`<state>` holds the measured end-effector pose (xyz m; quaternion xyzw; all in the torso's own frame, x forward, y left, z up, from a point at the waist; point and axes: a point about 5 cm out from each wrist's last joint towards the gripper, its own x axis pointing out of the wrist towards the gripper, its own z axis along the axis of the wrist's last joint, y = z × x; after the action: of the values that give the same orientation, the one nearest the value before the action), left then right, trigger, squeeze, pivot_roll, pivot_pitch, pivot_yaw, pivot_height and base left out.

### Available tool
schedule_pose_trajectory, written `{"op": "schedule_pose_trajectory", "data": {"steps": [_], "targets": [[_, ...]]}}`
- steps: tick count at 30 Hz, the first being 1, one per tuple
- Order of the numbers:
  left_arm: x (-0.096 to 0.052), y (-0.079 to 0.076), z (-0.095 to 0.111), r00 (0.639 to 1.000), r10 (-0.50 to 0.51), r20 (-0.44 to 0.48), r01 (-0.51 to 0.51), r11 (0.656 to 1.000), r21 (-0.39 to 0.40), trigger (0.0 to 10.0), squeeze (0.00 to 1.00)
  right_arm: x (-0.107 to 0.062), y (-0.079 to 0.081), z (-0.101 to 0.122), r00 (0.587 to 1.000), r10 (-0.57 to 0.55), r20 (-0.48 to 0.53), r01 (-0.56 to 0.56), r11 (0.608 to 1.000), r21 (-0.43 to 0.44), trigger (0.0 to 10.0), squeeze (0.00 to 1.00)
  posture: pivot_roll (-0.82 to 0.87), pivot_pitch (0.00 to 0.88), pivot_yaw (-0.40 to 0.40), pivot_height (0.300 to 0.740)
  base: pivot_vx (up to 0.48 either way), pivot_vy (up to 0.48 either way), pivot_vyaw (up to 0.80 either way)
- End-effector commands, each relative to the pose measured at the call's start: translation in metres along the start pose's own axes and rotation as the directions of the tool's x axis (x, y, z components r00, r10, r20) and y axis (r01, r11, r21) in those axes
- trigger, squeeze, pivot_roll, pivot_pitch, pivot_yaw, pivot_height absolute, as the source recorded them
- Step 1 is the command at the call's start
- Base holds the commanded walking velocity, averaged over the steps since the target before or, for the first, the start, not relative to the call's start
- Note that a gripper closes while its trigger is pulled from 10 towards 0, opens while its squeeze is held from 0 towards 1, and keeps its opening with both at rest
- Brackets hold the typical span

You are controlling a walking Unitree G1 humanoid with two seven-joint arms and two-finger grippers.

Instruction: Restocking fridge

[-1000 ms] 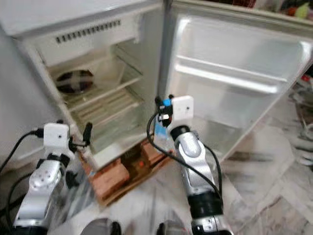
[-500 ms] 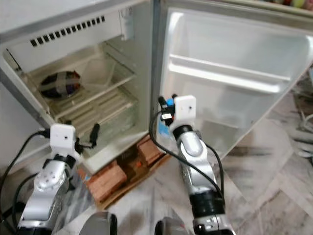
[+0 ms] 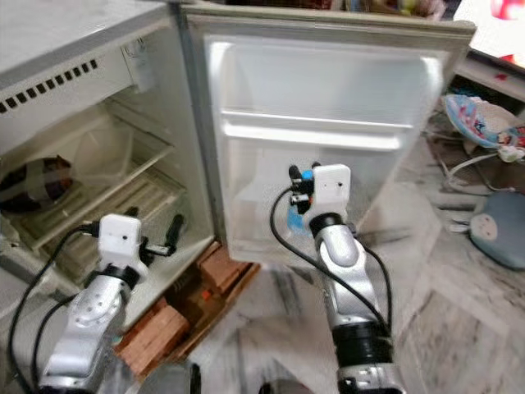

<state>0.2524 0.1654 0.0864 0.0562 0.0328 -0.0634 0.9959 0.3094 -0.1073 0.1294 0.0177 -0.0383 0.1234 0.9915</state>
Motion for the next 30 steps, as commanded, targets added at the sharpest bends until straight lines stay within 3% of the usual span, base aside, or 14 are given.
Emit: {"op": "schedule_pose_trajectory", "data": {"steps": [1, 10, 18, 30], "targets": [[0.0, -0.008, 0.002, 1.0, -0.015, 0.004, 0.015, 1.0, -0.018, 10.0, 0.0, -0.001, -0.012, 0.004, 0.999, -0.028, 0.016, 0.029, 0.999, -0.026, 10.0, 0.0, 0.12, 0.1, -0.042, 0.74, 0.0, 0.0, 0.0], [-0.001, -0.007, 0.0, 1.0, 0.014, 0.0, -0.014, 1.0, -0.004, 10.0, 0.0, -0.003, -0.009, 0.005, 1.0, -0.012, 0.017, 0.013, 1.0, -0.012, 10.0, 0.0, 0.12, 0.104, -0.045, 0.74, 0.0, 0.0, 0.0], [-0.003, 0.003, -0.005, 0.993, 0.111, -0.025, -0.11, 0.993, 0.035, 10.0, 0.0, -0.004, 0.002, 0.006, 0.998, 0.05, 0.036, -0.05, 0.999, 0.017, 10.0, 0.0, 0.12, 0.11, -0.04, 0.74, 0.0, 0.0, 0.0], [-0.004, 0.009, -0.005, 0.987, 0.157, -0.02, -0.155, 0.985, 0.075, 10.0, 0.0, -0.004, 0.007, 0.012, 0.993, 0.097, 0.065, -0.097, 0.995, -0.002, 10.0, 0.0, 0.12, 0.117, -0.037, 0.74, 0.0, 0.0, 0.0]]}}
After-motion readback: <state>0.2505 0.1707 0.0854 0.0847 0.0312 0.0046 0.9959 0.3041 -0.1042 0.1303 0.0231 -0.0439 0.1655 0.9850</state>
